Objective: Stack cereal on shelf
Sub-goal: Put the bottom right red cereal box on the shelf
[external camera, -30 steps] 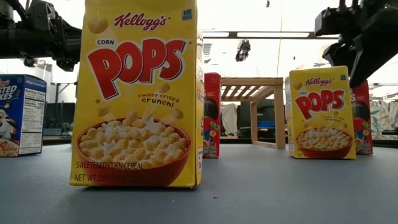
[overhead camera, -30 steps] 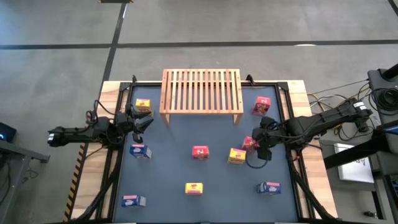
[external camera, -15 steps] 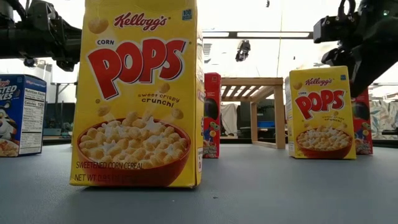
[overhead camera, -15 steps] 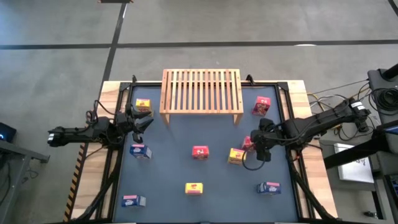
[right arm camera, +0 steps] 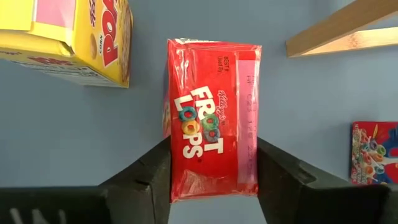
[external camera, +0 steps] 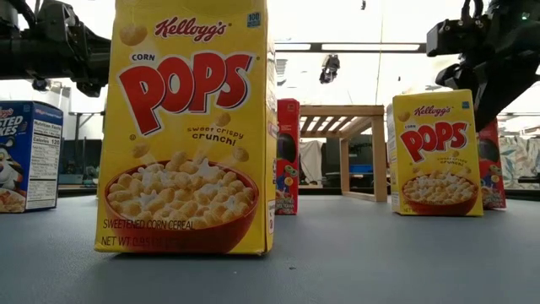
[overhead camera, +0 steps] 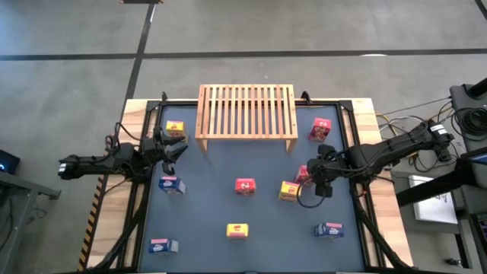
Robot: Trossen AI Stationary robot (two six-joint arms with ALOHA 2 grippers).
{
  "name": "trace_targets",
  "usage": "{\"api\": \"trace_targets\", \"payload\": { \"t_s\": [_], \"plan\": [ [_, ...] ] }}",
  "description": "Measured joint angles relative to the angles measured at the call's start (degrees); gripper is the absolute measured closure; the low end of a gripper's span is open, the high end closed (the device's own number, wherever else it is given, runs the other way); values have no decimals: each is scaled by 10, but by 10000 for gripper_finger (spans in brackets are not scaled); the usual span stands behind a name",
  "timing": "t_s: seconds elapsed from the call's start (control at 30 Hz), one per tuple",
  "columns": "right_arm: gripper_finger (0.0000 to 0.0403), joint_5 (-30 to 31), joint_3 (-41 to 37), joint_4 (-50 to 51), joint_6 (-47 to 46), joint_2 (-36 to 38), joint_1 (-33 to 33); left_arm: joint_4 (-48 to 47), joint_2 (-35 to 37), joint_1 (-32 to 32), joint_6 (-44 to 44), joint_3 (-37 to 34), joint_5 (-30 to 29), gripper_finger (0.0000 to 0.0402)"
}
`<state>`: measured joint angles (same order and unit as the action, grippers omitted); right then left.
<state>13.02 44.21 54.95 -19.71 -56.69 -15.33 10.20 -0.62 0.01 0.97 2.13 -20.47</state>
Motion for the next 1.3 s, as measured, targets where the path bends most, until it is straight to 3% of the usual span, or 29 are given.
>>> {"api": "trace_targets", "payload": {
  "t_s": [0.4, 0.9, 1.1, 1.3],
  "plan": [
    [244, -1, 19, 19, -2, 0, 0, 0, 0, 0, 0, 0, 0, 242],
    [247, 51, 196, 130, 16, 0, 0, 0, 0, 0, 0, 0, 0, 242],
    [244, 56, 267, 107, 74, 0, 0, 0, 0, 0, 0, 0, 0, 242],
    [245, 64, 277, 12, 151, 0, 13, 0, 0, 0, 0, 0, 0, 242]
  ]
}}
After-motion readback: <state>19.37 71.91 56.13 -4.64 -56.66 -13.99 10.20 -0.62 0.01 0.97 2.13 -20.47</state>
